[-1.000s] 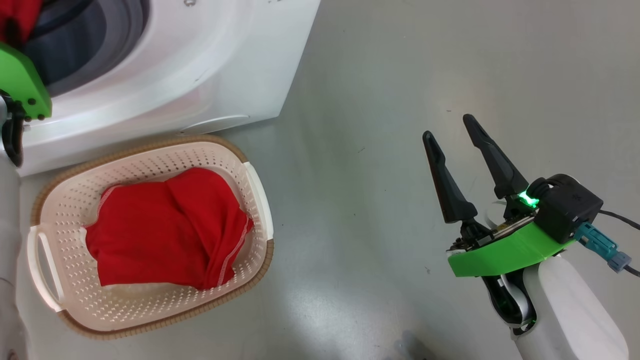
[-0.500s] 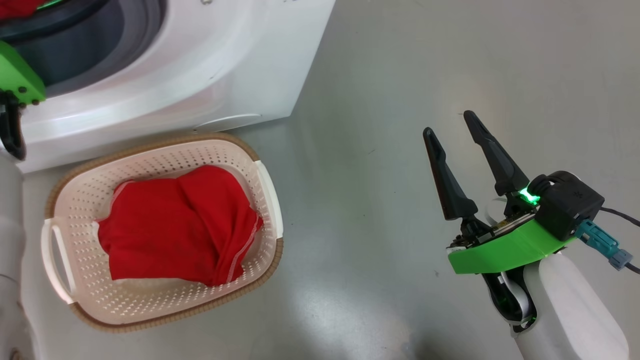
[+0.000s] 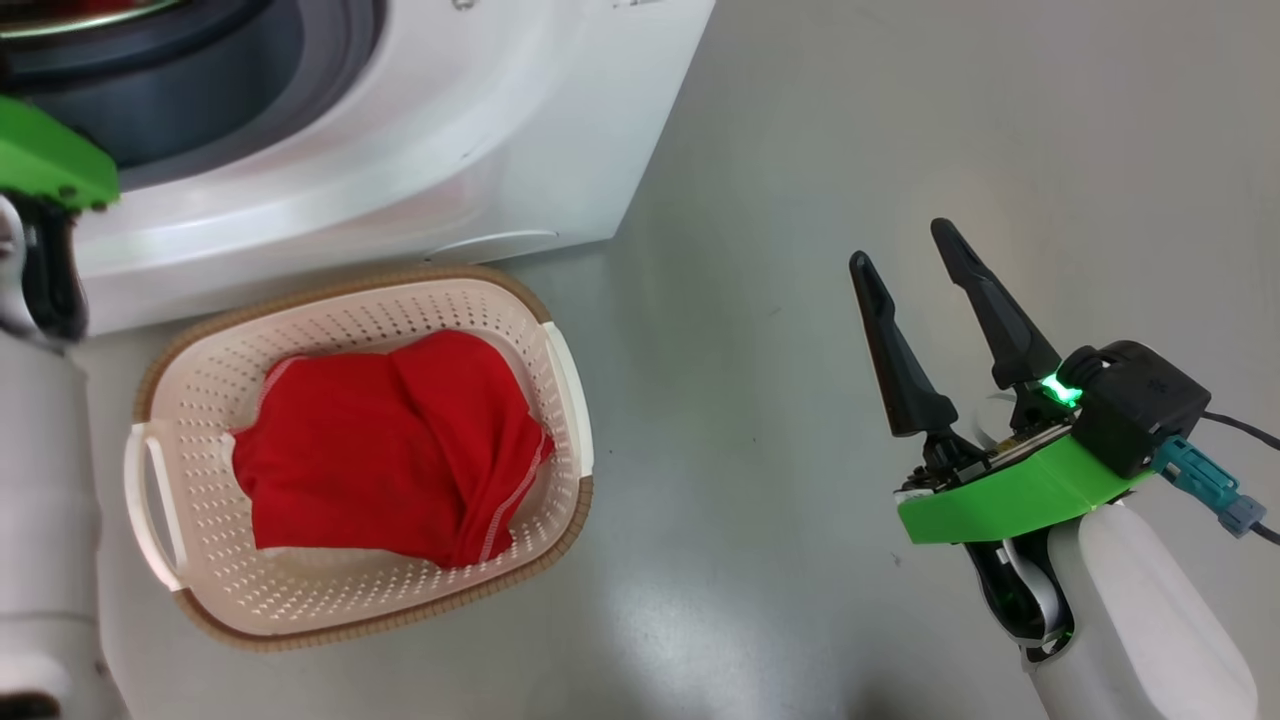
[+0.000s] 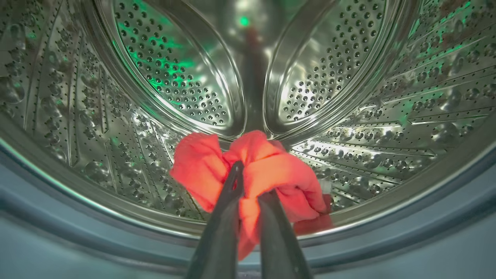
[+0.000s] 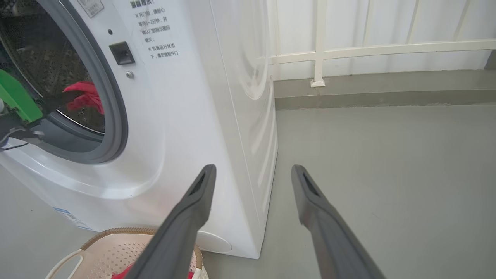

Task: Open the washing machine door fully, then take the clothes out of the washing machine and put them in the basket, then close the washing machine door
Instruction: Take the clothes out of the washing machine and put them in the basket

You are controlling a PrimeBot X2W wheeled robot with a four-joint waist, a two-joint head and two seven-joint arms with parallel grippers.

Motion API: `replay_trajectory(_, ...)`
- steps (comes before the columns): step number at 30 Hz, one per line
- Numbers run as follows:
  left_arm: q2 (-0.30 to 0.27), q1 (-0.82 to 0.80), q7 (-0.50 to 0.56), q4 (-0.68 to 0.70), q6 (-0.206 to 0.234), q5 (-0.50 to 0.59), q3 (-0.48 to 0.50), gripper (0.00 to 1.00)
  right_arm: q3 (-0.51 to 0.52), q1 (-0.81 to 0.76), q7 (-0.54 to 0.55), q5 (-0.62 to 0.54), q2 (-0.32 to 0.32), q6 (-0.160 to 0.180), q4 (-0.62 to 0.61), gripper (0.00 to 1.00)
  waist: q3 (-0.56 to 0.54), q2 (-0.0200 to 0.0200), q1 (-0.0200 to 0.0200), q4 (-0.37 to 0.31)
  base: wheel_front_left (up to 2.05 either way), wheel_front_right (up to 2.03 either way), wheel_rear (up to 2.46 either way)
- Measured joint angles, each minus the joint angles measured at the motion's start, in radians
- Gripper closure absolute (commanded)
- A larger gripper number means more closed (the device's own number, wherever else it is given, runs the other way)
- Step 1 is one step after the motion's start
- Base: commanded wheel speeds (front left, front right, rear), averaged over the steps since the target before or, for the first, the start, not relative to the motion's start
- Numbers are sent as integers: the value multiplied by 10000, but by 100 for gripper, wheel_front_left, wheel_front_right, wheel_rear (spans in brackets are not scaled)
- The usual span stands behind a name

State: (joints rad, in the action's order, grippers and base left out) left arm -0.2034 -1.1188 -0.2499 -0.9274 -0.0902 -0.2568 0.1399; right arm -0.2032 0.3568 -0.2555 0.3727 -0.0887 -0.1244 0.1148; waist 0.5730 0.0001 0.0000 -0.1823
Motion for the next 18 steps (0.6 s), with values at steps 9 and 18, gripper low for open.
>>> replay_trajectory(9,389,2063,-29,2182,-92,127,418,100,69,-25,0,-4,-19,0,98,0,-678,0,1,166,0,0,0)
replay_trajectory(18,811,3599,-31,3754,-251,180,748,100,176,-337,0,-4,-71,0,199,0,-1470,0,0,360,0,0,0)
